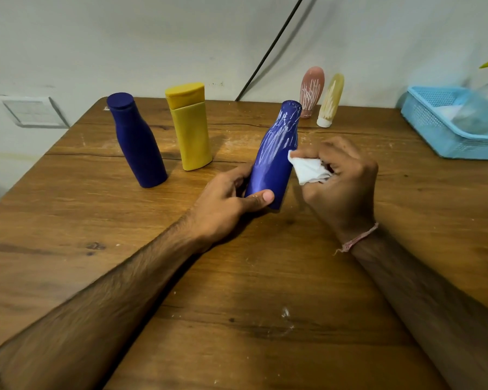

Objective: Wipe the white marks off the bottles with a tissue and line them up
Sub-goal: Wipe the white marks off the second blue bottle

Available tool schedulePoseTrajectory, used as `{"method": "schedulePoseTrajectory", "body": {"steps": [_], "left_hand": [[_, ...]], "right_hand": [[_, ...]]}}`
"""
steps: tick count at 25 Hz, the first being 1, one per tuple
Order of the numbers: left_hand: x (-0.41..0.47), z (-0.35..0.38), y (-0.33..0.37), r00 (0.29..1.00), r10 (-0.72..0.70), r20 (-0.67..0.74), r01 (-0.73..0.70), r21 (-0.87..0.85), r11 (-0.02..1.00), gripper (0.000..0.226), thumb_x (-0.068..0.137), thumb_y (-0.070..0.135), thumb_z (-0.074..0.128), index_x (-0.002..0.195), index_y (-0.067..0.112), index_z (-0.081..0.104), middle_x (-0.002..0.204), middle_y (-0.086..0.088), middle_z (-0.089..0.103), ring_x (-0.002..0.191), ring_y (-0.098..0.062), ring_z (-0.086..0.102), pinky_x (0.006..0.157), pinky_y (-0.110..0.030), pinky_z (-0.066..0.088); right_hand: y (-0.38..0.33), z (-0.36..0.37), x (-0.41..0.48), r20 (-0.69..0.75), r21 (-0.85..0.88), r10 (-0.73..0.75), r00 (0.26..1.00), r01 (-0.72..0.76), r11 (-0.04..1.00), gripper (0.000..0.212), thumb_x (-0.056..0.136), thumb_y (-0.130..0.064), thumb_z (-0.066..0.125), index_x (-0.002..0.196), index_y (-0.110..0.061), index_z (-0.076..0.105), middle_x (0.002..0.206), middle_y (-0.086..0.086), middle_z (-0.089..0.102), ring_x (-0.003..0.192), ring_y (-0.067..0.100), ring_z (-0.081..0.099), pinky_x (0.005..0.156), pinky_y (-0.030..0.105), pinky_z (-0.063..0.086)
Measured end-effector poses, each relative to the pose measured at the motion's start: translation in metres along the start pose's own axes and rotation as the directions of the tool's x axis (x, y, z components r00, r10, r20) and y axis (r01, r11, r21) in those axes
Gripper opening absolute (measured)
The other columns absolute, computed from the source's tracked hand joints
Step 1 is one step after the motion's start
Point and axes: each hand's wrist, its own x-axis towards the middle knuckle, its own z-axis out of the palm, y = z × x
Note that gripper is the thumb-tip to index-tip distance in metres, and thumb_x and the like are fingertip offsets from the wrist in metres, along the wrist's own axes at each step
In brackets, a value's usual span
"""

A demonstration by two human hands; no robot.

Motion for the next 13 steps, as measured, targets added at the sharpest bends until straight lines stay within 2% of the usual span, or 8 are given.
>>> {"method": "schedulePoseTrajectory", "body": {"steps": [1, 3, 5, 7, 10, 13], "left_hand": [[0.0, 0.0002, -0.0005, 1.0, -0.005, -0.004, 0.005, -0.02, 1.0, 0.041, 0.091, 0.017, 0.074, 0.131, 0.011, 0.064, 0.12, -0.001, 0.074, 0.112, -0.019, 0.069, 0.093, -0.039, 0.054], [0.0001, 0.001, -0.0016, 1.0, -0.003, -0.017, 0.002, -0.049, 0.999, 0.042, 0.089, 0.017, 0.073, 0.129, 0.009, 0.064, 0.121, -0.005, 0.074, 0.116, -0.027, 0.068, 0.098, -0.046, 0.054], [0.0007, 0.0015, -0.004, 0.999, 0.023, -0.024, -0.023, -0.011, 1.0, 0.044, 0.087, 0.022, 0.073, 0.129, 0.011, 0.065, 0.12, -0.006, 0.073, 0.115, -0.032, 0.067, 0.101, -0.056, 0.052], [0.0006, 0.0013, -0.0062, 0.999, 0.037, -0.011, -0.036, 0.031, 0.999, 0.044, 0.087, 0.026, 0.073, 0.128, 0.013, 0.066, 0.118, -0.007, 0.074, 0.111, -0.034, 0.066, 0.099, -0.06, 0.051], [-0.0001, 0.0017, -0.005, 1.0, 0.021, -0.017, -0.021, -0.003, 1.0, 0.044, 0.087, 0.025, 0.073, 0.129, 0.013, 0.065, 0.12, -0.004, 0.074, 0.113, -0.028, 0.068, 0.101, -0.058, 0.051], [0.0004, 0.0022, -0.0036, 0.999, 0.044, -0.006, -0.043, 0.068, 0.997, 0.04, 0.086, 0.028, 0.073, 0.123, 0.013, 0.068, 0.109, -0.003, 0.074, 0.102, -0.024, 0.068, 0.092, -0.051, 0.054]], "right_hand": [[-0.0003, 0.0, -0.0011, 0.039, 0.006, -0.046, 0.998, 0.045, 0.999, 0.024, 0.075, -0.006, 0.074, 0.099, -0.003, 0.078, 0.094, 0.015, 0.071, 0.083, 0.022, 0.065, 0.064, 0.028, 0.052], [-0.0046, 0.0022, -0.0035, 0.077, 0.008, -0.122, 0.99, 0.121, 0.993, 0.024, 0.077, -0.01, 0.076, 0.1, -0.002, 0.078, 0.093, 0.015, 0.07, 0.083, 0.021, 0.065, 0.066, 0.024, 0.05], [-0.0041, 0.003, -0.0008, 0.003, -0.003, -0.051, 0.999, 0.051, 0.999, 0.026, 0.083, -0.014, 0.071, 0.106, -0.003, 0.078, 0.098, 0.015, 0.071, 0.087, 0.021, 0.066, 0.07, 0.022, 0.052], [-0.0011, 0.0009, -0.0003, -0.042, -0.002, 0.008, 0.999, -0.009, 1.0, 0.026, 0.082, -0.012, 0.07, 0.105, -0.004, 0.078, 0.098, 0.014, 0.071, 0.086, 0.021, 0.066, 0.066, 0.026, 0.054], [-0.0045, 0.0039, -0.0044, 0.005, -0.009, -0.084, 0.996, 0.084, 0.996, 0.023, 0.08, -0.012, 0.07, 0.101, -0.004, 0.079, 0.093, 0.012, 0.07, 0.083, 0.018, 0.064, 0.067, 0.021, 0.05], [0.0016, 0.0016, 0.0016, -0.067, -0.014, 0.0, 0.998, -0.001, 1.0, 0.029, 0.085, -0.014, 0.066, 0.11, -0.004, 0.077, 0.104, 0.013, 0.07, 0.093, 0.017, 0.064, 0.073, 0.021, 0.053]]}}
